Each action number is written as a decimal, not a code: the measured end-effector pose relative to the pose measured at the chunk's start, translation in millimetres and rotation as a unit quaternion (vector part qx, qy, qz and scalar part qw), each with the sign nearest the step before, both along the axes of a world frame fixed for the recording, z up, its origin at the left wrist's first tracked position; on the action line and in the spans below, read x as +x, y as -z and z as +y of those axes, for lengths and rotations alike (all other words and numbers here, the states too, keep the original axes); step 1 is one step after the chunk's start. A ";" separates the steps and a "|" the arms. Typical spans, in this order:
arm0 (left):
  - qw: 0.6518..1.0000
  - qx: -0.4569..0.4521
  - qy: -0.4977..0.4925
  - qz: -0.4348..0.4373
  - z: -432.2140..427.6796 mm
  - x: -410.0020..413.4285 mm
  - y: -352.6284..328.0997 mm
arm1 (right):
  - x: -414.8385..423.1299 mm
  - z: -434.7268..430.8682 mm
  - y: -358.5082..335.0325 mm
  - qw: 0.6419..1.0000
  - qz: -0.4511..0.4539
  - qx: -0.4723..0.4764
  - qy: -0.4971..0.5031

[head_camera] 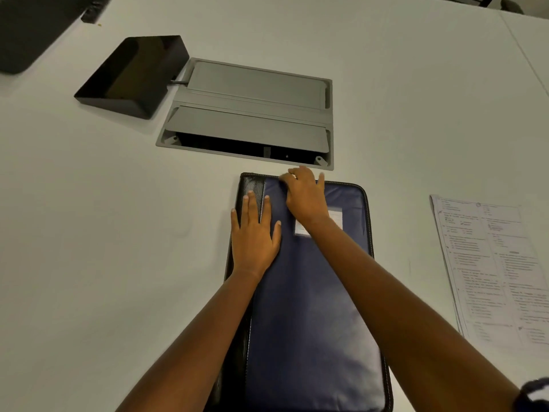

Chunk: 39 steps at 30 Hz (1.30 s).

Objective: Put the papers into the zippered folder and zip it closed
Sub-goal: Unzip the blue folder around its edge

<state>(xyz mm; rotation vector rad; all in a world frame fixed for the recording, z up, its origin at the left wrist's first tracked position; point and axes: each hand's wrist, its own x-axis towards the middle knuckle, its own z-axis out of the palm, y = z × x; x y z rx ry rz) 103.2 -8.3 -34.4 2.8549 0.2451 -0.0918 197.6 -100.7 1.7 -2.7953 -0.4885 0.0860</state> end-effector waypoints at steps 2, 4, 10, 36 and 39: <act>1.000 -0.004 -0.001 0.002 -0.2 0.9 1.9 | 17.3 8.0 -1.8 1.000 -0.009 -0.002 -0.030; 1.000 -0.006 -0.002 -0.001 -0.6 0.1 3.0 | 32.5 17.4 -2.4 0.997 0.012 -0.001 -0.075; 0.999 -0.031 -0.003 -0.015 -1.0 -2.2 4.3 | 62.7 41.4 -3.4 0.971 0.148 0.001 -0.189; 0.999 -0.011 -0.013 -0.051 -3.5 -4.1 7.7 | 81.8 0.4 3.4 0.933 -0.063 -0.136 -0.327; 0.998 -0.007 -0.018 -0.056 -4.1 -4.5 5.5 | 83.3 -13.2 5.6 0.939 -0.070 -0.128 -0.312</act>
